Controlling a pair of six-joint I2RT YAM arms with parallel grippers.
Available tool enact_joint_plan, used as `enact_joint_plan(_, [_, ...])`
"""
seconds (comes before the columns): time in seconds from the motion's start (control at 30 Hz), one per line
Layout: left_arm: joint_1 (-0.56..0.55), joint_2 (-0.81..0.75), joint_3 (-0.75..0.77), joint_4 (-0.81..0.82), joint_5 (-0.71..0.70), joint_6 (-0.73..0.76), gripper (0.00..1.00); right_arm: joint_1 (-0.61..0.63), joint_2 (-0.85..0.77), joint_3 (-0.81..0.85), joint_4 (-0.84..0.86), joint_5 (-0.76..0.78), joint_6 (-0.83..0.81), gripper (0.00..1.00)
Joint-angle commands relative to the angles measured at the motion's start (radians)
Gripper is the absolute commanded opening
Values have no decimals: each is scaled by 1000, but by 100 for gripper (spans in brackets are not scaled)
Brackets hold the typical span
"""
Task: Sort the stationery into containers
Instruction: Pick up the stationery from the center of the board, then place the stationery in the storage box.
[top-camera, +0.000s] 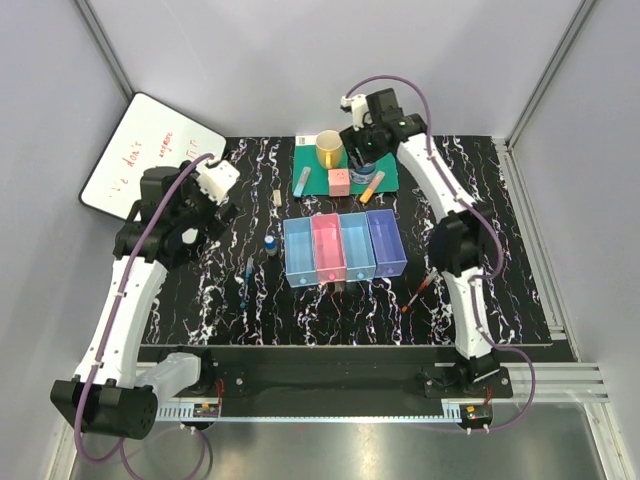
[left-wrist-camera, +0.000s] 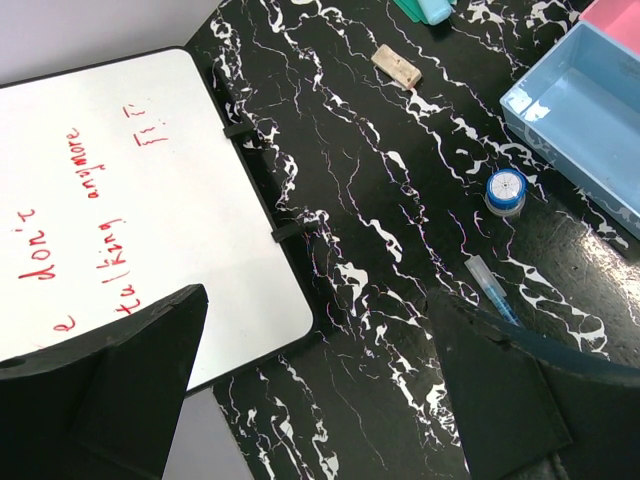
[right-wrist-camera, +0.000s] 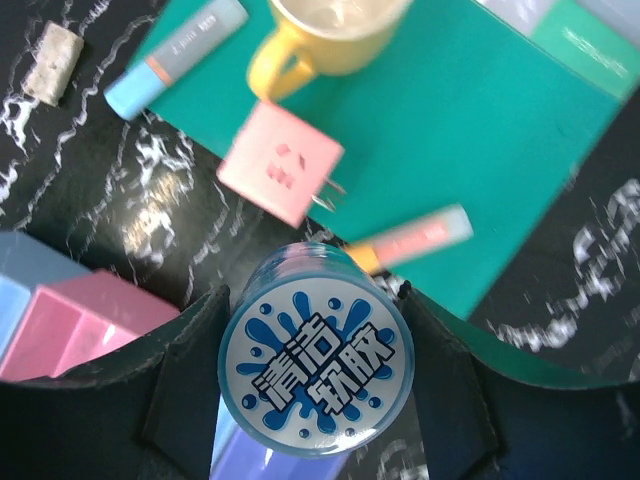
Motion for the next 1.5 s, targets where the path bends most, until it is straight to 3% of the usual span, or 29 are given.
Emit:
enact_joint_plan(0.0, [-4,-35,-10,32,-3,15,99,-54,-238,-167,27,-15,-6,0])
enact_joint_plan(0.17, [-5,-38,-12,24,-9,20,99,-63,-468,-648,267,18,-47,0])
enact_joint_plan(0.37, [-7,-41,-12,15,-18,14,99,-62,-619,-888,352,9,-41,0])
enact_joint_plan(0.93, [-76,-34,5,-22,-85,-13,99,-48,-723,-1137,535,-25,38,0])
enact_joint_plan(1.47, [-122,-18,0,-24,-112,-33,99,-33,-654,-1172,612,-17,80,0])
